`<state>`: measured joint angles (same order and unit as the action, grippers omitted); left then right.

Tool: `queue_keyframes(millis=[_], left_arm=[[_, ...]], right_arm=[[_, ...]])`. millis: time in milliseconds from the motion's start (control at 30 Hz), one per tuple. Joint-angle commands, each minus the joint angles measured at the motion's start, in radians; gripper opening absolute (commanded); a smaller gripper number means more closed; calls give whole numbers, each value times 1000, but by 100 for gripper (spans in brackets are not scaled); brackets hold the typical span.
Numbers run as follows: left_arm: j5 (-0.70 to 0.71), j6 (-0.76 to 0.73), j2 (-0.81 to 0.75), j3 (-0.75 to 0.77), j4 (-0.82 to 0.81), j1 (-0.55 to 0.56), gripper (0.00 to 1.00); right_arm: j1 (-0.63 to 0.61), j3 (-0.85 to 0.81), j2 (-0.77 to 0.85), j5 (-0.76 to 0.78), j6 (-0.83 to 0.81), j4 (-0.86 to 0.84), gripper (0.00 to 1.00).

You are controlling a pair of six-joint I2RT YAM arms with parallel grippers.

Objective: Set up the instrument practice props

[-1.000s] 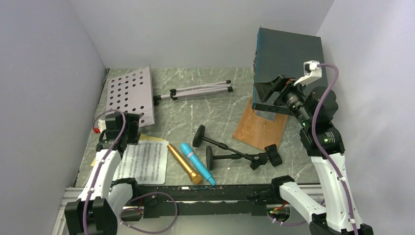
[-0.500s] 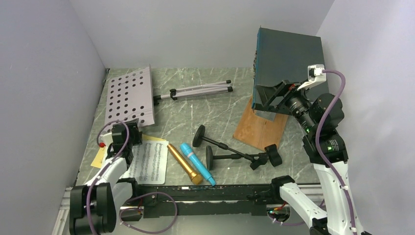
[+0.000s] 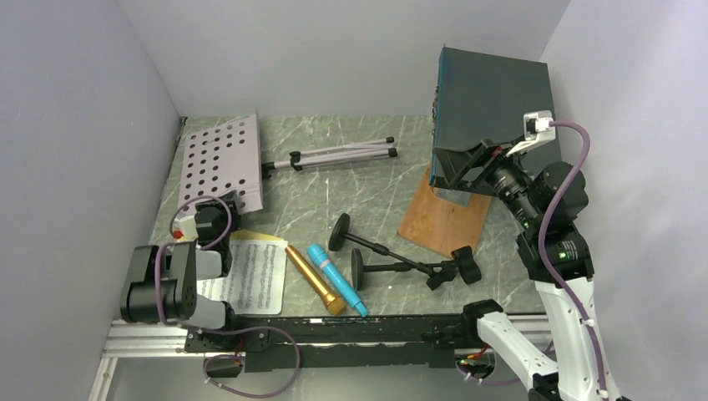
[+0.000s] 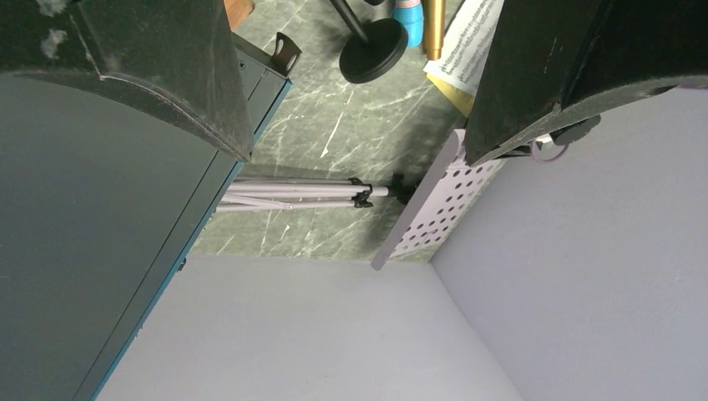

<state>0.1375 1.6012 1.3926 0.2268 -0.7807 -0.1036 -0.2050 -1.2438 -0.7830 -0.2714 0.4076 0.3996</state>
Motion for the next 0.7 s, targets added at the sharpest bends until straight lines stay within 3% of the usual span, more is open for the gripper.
queue_keyframes(millis=[0, 100, 233, 300, 467, 567, 667], left_arm=[[-3, -43, 114, -1, -368, -2, 65], [-28, -17, 218, 1, -471, -2, 64], [-2, -8, 402, -25, -763, -4, 46], [-30, 30, 439, -12, -775, -10, 38], [-116, -111, 304, 31, -773, -9, 15], [-126, -178, 156, 43, -741, -9, 9], [-182, -259, -17, 93, -599, -10, 2]], right_arm=[[-4, 13, 13, -22, -15, -63, 100], [-4, 9, 11, -26, -16, -61, 100], [-5, 1, 16, -27, -21, -55, 100], [-5, 5, 21, -25, -21, -57, 100], [-4, 10, 20, -37, -18, -58, 100], [-5, 28, 30, -39, -13, -69, 100], [-5, 26, 23, -41, -14, -67, 100]])
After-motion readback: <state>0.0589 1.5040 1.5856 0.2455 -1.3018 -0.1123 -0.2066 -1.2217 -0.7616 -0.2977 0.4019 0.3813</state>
